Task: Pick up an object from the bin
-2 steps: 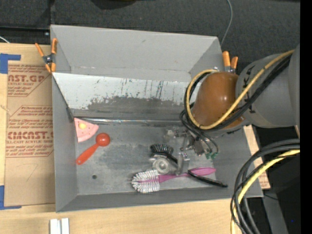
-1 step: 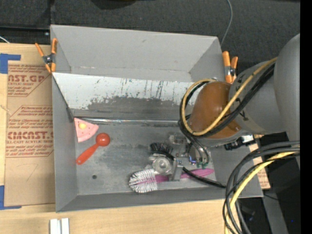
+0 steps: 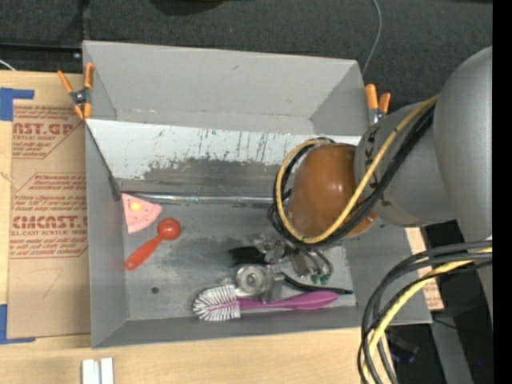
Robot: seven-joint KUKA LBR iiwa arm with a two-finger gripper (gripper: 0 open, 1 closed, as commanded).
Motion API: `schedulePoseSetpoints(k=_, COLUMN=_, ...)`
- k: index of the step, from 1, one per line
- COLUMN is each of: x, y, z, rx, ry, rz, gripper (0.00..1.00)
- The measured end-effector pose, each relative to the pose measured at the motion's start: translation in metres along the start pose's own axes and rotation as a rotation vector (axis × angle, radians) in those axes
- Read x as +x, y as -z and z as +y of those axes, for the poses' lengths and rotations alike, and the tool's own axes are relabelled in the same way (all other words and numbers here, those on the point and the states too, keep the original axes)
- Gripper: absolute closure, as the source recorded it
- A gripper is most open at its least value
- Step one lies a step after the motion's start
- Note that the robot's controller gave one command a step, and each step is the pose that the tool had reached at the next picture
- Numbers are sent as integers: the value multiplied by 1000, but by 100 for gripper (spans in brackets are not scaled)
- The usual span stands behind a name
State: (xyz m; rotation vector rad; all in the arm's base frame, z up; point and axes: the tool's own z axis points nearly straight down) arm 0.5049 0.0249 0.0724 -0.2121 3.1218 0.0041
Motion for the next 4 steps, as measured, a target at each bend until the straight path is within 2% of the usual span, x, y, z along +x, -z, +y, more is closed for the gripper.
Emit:
schedulePoseSetpoints(k=1, x=0, y=0, z=0, rx=0, ry=0, rz=1, gripper=100)
schedulePoseSetpoints(k=2, x=-4, y=91, z=10, rx=0, ry=-17, rz=-1, gripper=100)
schedulePoseSetpoints(k=3, x=-4, y=91, z=10, rx=0, ry=-17, rz=-1, gripper=100)
schedulePoseSetpoints(k=4, x=10, y=124, z=15, rx=0, ry=13, rz=-3, gripper=100)
